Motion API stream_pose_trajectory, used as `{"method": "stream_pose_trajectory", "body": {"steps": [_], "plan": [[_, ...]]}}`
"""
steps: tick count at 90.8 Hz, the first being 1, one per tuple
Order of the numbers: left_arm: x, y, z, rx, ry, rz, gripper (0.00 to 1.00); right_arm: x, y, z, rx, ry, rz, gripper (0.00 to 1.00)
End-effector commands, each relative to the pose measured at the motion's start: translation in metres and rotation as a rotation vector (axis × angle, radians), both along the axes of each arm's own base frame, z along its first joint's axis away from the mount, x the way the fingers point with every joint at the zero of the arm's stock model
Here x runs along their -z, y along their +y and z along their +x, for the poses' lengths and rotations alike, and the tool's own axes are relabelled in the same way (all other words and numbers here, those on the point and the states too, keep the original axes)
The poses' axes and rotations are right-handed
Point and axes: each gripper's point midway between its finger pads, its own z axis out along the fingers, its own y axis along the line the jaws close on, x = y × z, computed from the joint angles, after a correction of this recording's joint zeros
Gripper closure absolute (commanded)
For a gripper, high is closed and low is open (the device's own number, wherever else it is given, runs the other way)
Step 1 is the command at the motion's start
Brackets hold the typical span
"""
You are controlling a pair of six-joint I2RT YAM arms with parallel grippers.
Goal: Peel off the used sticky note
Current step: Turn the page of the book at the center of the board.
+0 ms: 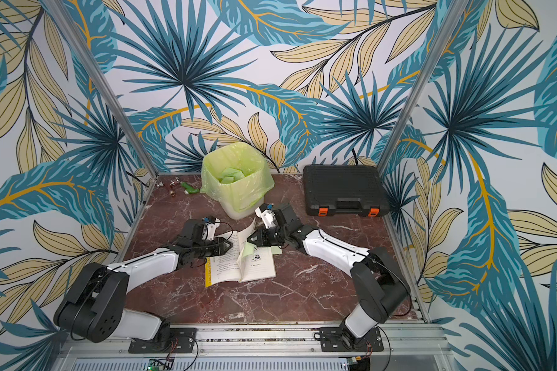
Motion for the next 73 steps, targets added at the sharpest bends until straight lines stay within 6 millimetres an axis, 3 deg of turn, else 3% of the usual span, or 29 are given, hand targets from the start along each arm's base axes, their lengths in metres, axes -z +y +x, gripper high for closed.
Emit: {"method": "stream_pose_trajectory", "body": {"steps": [1, 38, 59, 73], "plan": [[-0.001, 0.009, -0.007, -0.024, 0.007, -0.009, 0.59, -0.004, 0.024, 0.004, -0.064, -0.036, 0.021, 1.00], [-0.026, 0.027, -0.019, -0.113, -0.045, -0.064, 0.49, 0.012, 0.091, -0.002, -0.243, -0.012, 0.016, 1.00], [-0.059, 0.037, -0.032, -0.152, -0.103, -0.082, 0.48, 0.024, 0.108, -0.008, -0.324, 0.019, 0.087, 1.00], [-0.069, 0.040, -0.043, -0.157, -0.101, -0.081, 0.48, 0.026, 0.114, -0.010, -0.349, 0.030, 0.147, 1.00]]}}
